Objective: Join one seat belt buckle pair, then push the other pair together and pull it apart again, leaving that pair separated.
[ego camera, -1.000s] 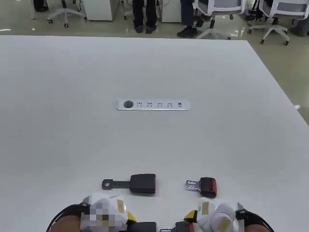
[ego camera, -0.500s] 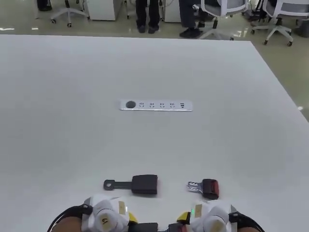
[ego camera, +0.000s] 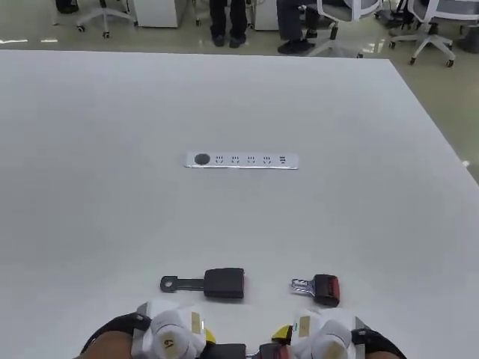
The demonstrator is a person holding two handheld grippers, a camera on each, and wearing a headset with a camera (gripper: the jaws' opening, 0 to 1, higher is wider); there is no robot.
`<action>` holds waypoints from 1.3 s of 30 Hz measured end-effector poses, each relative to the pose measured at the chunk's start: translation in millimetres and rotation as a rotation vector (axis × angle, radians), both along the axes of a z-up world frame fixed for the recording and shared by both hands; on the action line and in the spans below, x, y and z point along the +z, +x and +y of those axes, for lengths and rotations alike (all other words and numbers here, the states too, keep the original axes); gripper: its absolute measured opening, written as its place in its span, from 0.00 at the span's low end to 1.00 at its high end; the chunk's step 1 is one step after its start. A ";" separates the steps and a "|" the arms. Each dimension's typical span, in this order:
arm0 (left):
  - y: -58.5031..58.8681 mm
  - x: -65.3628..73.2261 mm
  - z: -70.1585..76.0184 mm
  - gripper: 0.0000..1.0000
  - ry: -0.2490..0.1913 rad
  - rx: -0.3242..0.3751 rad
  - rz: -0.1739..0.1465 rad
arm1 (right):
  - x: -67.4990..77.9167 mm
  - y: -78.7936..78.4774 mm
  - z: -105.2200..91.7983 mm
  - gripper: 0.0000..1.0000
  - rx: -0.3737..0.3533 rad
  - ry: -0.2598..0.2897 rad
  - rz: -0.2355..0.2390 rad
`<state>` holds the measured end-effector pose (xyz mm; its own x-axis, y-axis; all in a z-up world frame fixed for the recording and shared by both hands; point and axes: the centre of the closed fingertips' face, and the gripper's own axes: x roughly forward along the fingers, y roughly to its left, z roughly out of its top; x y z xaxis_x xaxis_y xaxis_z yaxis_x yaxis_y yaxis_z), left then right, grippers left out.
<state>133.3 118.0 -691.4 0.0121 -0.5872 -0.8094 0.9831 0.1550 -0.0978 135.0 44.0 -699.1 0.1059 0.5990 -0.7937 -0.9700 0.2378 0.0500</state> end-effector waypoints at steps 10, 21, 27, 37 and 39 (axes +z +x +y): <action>0.8 -2.0 -0.9 0.32 -0.010 0.022 -0.002 | -0.8 1.8 14.9 0.35 -0.030 0.028 -0.007; 0.3 -2.9 -2.2 0.32 -0.009 0.005 -0.006 | 0.0 3.3 12.1 0.35 -0.040 0.028 -0.013; -0.2 -3.7 -0.9 0.32 -0.006 -0.014 -0.010 | 2.7 2.4 10.5 0.35 -0.034 0.031 -0.015; 0.3 -2.0 -0.8 0.32 -0.023 -0.038 -0.011 | 5.6 1.7 8.5 0.35 -0.026 0.066 -0.019; 0.1 -1.3 -0.7 0.32 -0.028 -0.041 -0.011 | 5.9 2.3 8.5 0.35 -0.024 0.069 -0.019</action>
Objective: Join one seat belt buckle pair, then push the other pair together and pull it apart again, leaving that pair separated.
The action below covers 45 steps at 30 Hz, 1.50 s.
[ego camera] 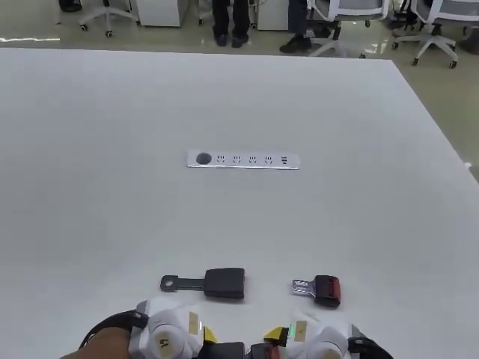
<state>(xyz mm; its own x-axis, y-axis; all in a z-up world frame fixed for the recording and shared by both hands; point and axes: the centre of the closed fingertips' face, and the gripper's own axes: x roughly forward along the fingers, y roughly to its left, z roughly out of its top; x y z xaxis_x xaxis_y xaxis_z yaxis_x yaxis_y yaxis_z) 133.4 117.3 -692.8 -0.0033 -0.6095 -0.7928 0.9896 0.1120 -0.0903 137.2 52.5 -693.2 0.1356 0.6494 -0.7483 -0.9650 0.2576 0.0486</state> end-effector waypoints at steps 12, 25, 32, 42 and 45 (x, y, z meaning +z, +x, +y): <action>0.0 0.7 2.7 0.32 -0.043 -0.022 0.012 | 2.1 -0.5 0.2 0.34 0.007 0.050 -0.011; -1.5 2.5 3.7 0.31 -0.086 -0.029 0.035 | 7.0 -2.0 3.7 0.34 0.014 0.090 -0.029; -1.9 2.3 3.7 0.31 -0.098 -0.031 0.038 | 8.0 -1.9 5.1 0.34 0.013 0.103 -0.036; -1.1 2.3 5.3 0.31 -0.111 -0.025 0.047 | 10.8 -1.0 8.3 0.34 0.008 0.124 -0.032; -1.1 2.9 5.1 0.31 -0.114 -0.022 0.049 | 11.5 -1.1 9.1 0.34 0.009 0.129 -0.030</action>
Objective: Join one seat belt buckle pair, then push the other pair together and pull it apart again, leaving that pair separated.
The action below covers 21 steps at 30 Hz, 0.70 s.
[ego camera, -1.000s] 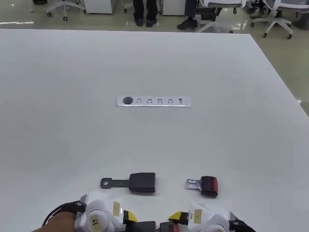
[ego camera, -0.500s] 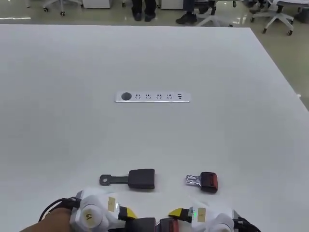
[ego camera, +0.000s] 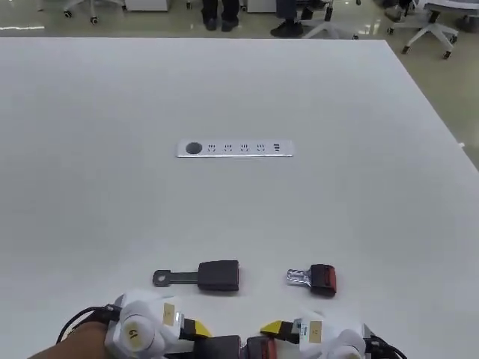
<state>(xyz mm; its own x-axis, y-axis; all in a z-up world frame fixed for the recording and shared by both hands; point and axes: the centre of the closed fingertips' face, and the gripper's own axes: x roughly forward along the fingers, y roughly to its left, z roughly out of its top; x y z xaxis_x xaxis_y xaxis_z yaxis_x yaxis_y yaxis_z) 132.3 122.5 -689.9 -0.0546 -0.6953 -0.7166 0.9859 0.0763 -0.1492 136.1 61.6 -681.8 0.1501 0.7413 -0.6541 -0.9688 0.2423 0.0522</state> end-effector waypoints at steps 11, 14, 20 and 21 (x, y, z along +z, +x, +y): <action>1.1 0.4 -2.0 0.32 0.026 0.000 -0.011 | -2.4 0.7 -0.6 0.35 0.007 -0.011 -0.006; 1.0 0.3 -2.4 0.32 0.047 -0.006 -0.020 | -3.7 1.0 -1.5 0.35 0.009 -0.018 -0.009; 0.0 -2.4 -2.9 0.33 0.083 -0.016 -0.040 | -3.6 0.1 -1.8 0.35 0.012 -0.042 -0.011; -0.2 -2.5 -3.3 0.33 0.087 -0.017 -0.042 | -3.5 -0.1 -1.8 0.35 0.015 -0.048 -0.013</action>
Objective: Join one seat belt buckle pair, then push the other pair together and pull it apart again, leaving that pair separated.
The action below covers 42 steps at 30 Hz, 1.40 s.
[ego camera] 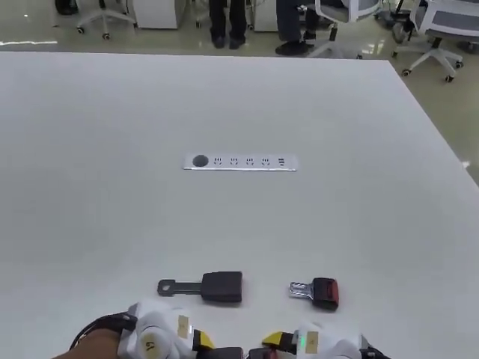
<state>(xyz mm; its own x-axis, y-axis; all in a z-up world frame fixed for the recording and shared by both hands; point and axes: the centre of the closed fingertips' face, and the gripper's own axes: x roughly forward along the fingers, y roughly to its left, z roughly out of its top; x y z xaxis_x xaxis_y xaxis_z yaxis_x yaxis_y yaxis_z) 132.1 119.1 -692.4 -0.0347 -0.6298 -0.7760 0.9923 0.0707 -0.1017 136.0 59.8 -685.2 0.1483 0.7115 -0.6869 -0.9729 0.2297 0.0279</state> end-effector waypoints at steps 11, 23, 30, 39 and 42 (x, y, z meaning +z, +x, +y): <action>-2.0 -0.7 -0.1 0.33 0.049 -0.014 -0.036 | 1.3 -1.7 0.0 0.36 0.014 -0.047 -0.010; -0.7 -2.2 -0.8 0.34 0.058 0.021 -0.025 | -8.3 0.4 -4.4 0.36 0.055 -0.099 -0.065; -3.9 -1.4 -0.2 0.46 0.057 0.065 0.013 | -5.0 3.4 -9.4 0.49 -0.013 -0.068 -0.049; 6.5 22.6 -3.2 0.65 -0.012 0.145 -0.009 | 22.1 14.8 -11.8 0.61 -0.095 0.000 -0.047; 12.8 29.0 -3.0 0.69 -0.025 0.155 -0.032 | 27.0 17.5 -14.8 0.63 -0.106 0.008 -0.055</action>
<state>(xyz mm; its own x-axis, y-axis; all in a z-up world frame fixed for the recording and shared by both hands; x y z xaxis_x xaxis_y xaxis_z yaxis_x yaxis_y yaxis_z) 144.8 116.2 -663.4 0.0887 -0.6452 -0.7588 0.9725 0.2208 -0.0741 153.6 45.0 -658.3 0.2605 0.6954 -0.6698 -0.9432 0.3316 -0.0226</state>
